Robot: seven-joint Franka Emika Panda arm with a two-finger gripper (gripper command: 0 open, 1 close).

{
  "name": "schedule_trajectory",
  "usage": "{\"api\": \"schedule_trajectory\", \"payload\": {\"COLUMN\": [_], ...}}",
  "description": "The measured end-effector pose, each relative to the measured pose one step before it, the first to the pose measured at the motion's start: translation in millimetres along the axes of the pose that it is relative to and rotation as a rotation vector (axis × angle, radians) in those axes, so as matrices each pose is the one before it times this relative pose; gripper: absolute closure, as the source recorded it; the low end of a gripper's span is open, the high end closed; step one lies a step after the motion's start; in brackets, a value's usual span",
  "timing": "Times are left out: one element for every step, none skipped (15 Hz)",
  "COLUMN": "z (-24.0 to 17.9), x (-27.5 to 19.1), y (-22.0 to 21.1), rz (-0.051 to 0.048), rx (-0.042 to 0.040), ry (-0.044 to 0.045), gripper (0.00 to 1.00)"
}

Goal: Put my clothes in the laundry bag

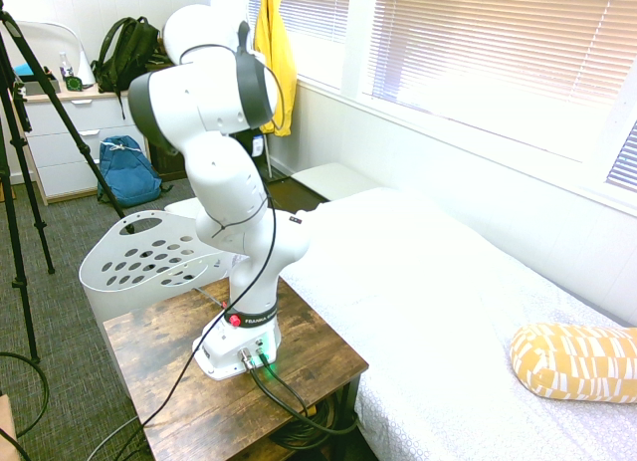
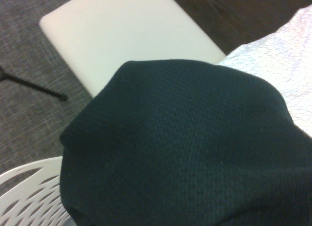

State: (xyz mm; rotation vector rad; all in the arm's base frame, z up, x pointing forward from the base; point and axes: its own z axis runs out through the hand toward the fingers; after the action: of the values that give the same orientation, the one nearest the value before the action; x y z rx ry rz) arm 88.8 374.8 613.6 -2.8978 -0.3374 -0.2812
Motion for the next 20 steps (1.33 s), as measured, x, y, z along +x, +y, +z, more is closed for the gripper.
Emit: {"api": "schedule_trajectory", "payload": {"z": [-0.82, 8.94, 14.68, 18.10, 18.72, 17.54, 14.78, 12.26, 10.24, 9.73, 9.74, 10.72, 11.57, 9.64, 7.23, 4.09, 1.36, 0.33, -0.14, -0.63], "x": [-28.08, -19.29, -14.87, -13.20, -11.02, -10.10, -9.79, -9.97, -9.38, -8.22, -6.03, -3.30, -0.21, 2.30, 2.66, 1.39, 0.95, 0.70, 1.15, 2.04], "y": [-7.16, -5.76, -6.29, -7.01, -7.06, -6.14, -6.20, -6.75, -6.48, -5.36, -3.12, -0.80, 0.63, 0.20, 0.43, -0.05, -0.36, -0.05, 0.47, 0.99], "rz": [-0.01472, -0.00987, -0.00858, -0.00822, -0.00742, -0.00262, -0.00221, -0.00675, -0.00865, -0.00697, -0.00705, -0.00385, 0.00153, 0.00373, 0.00295, 0.00109, 0.00065, 0.00090, 0.00256, 0.00489], "rx": [-0.00037, -0.00375, -0.01128, -0.01407, -0.00884, -0.00735, -0.00033, 0.00018, -0.00307, -0.00423, -0.00811, -0.01125, -0.01110, -0.00580, -0.00604, -0.00364, 0.00039, 0.00250, 0.00210, 0.00204], "ry": [-0.00423, -0.01949, -0.02845, -0.03368, -0.03256, -0.03343, -0.03122, -0.02397, -0.01739, -0.01485, -0.01466, -0.01603, -0.01411, -0.00870, -0.00705, -0.00758, -0.00377, 0.00148, 0.00091, -0.00065], "gripper": [1.00, 1.00, 1.00, 1.00, 1.00, 1.00, 1.00, 1.00, 1.00, 0.00, 0.00, 0.00, 0.00, 0.00, 0.00, 0.00, 0.00, 0.00, 0.00, 0.00]}}
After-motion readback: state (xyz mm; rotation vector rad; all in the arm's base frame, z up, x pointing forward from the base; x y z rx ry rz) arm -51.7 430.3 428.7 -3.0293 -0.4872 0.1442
